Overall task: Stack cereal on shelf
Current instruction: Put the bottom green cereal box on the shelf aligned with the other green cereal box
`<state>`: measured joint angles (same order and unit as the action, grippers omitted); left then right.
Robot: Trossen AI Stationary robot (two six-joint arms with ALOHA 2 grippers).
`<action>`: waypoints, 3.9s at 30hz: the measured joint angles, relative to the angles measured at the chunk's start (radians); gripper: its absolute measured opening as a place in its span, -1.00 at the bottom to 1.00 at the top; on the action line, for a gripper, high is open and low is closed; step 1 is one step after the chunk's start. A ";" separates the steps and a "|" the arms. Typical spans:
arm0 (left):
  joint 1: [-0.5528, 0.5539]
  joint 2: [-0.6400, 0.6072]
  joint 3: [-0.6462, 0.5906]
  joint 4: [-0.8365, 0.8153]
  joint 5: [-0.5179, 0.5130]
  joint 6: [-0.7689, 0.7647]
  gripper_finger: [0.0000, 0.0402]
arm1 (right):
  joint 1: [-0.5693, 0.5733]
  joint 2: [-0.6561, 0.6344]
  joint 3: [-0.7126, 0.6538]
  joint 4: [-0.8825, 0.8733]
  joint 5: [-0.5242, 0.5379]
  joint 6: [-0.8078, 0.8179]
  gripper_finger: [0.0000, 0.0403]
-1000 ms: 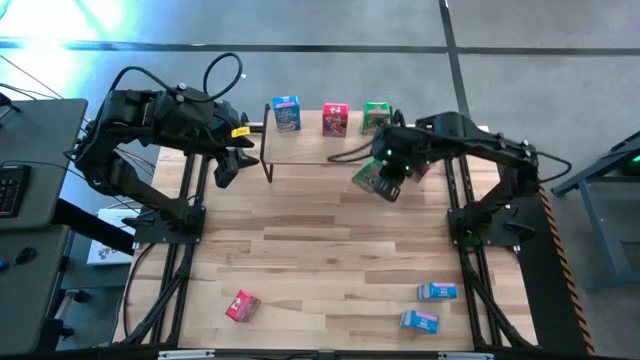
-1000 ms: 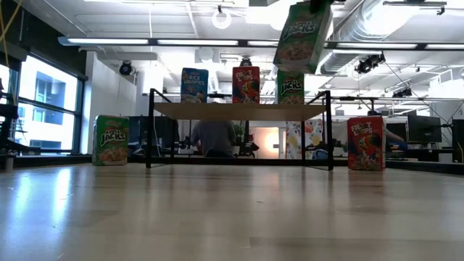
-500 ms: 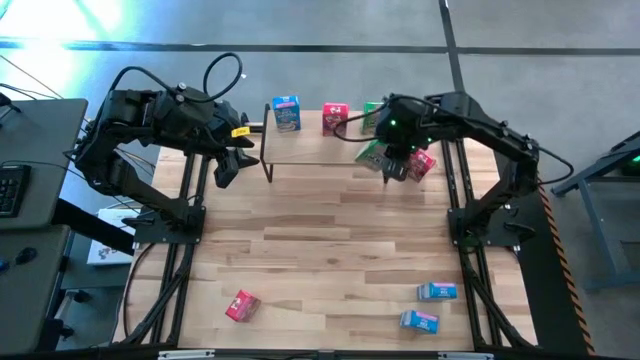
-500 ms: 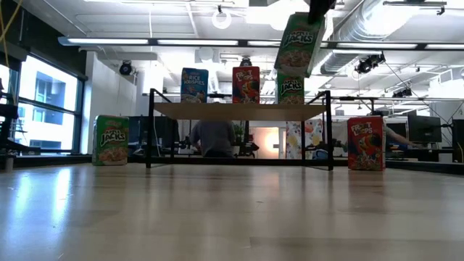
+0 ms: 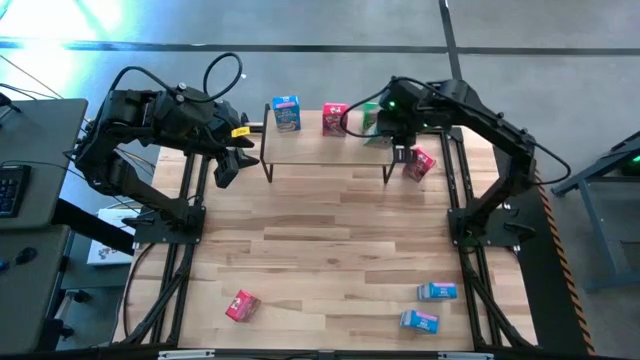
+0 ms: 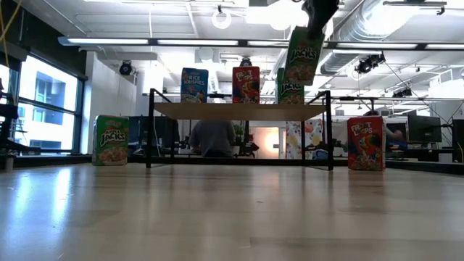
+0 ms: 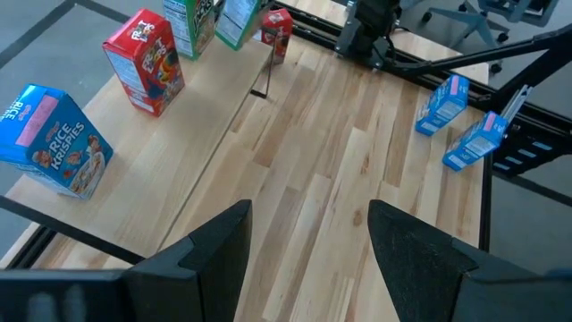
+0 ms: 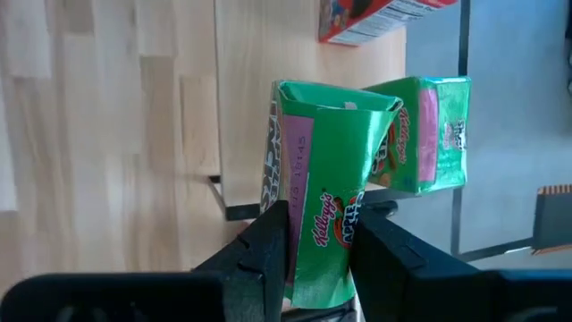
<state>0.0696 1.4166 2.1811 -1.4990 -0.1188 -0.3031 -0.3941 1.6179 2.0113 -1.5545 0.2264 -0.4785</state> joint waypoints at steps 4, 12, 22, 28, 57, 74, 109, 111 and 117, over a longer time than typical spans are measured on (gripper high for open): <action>0.000 0.000 0.000 0.000 0.000 0.000 0.07 | -0.008 0.032 0.000 0.003 0.006 -0.061 -0.52; 0.000 0.000 0.000 0.000 0.000 0.000 0.07 | -0.007 0.094 0.000 0.024 0.010 -0.145 -0.52; 0.000 0.000 0.000 0.000 0.000 0.000 0.07 | -0.035 0.139 0.000 0.026 0.062 -0.162 -0.52; 0.000 0.000 0.000 0.000 0.000 0.000 0.07 | -0.051 0.139 0.000 0.025 0.045 -0.181 -0.52; 0.000 0.000 0.000 0.000 0.000 0.000 0.07 | -0.078 0.137 -0.001 0.027 -0.066 -0.209 -0.52; 0.000 0.000 0.000 0.000 0.000 0.000 0.07 | -0.095 0.137 -0.002 0.041 -0.063 -0.210 -0.39; 0.000 0.000 0.000 0.000 0.000 0.000 0.07 | -0.110 0.149 -0.004 0.035 -0.070 -0.192 -0.35; 0.000 0.000 0.000 0.000 0.000 0.000 0.07 | -0.110 0.149 -0.004 0.034 -0.065 -0.192 -0.28; 0.000 0.000 0.000 0.000 0.000 0.000 0.07 | -0.110 0.150 -0.005 0.050 -0.034 -0.192 0.01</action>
<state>0.0696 1.4162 2.1811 -1.4990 -0.1185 -0.3034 -0.5045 1.7679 2.0064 -1.5041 0.1926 -0.6704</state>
